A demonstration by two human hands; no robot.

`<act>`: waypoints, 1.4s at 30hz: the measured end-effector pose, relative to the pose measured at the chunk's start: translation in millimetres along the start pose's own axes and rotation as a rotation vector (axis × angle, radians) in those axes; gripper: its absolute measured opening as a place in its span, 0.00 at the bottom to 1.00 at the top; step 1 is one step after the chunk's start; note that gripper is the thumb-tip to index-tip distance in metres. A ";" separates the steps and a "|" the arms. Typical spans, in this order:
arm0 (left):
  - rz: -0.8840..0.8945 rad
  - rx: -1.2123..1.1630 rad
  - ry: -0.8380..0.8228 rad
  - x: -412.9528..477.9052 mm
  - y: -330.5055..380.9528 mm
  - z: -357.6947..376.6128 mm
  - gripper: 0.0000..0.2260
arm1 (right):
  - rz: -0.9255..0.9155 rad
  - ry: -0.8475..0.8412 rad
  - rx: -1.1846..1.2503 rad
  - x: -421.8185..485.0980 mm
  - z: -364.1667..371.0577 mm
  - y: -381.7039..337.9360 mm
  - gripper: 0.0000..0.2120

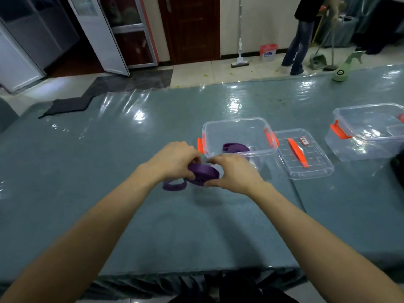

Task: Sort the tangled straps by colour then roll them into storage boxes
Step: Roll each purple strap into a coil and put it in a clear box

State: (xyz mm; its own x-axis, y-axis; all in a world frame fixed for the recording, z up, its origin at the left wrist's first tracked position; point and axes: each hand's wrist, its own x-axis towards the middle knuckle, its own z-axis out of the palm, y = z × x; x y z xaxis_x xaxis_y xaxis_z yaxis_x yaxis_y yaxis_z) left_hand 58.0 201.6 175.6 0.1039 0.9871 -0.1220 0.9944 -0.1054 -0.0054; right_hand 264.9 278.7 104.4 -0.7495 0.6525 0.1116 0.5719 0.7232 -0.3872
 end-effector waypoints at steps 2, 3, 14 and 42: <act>0.020 0.006 -0.031 -0.4 1.7 -1.9 0.17 | 0.037 -0.125 0.163 2.8 3.6 -5.0 0.16; 0.031 0.016 -0.031 -1.0 1.7 -3.2 0.17 | 0.059 -0.160 0.253 3.0 5.3 -6.1 0.13; -0.081 -0.424 0.078 -24.5 -21.2 -5.4 0.16 | 0.028 -0.088 0.513 7.7 -19.0 -1.9 0.07; -0.099 -0.490 0.054 -10.9 -31.7 -6.4 0.14 | 0.018 -0.173 0.641 16.4 -35.0 19.0 0.08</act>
State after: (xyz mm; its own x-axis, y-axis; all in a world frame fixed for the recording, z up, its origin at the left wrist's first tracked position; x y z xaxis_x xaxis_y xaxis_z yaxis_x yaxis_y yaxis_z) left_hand 25.5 194.9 183.5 -0.0037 0.9956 -0.0932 0.8897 0.0459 0.4542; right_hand 275.1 311.1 131.0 -0.8147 0.5791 -0.0280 0.3136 0.3996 -0.8613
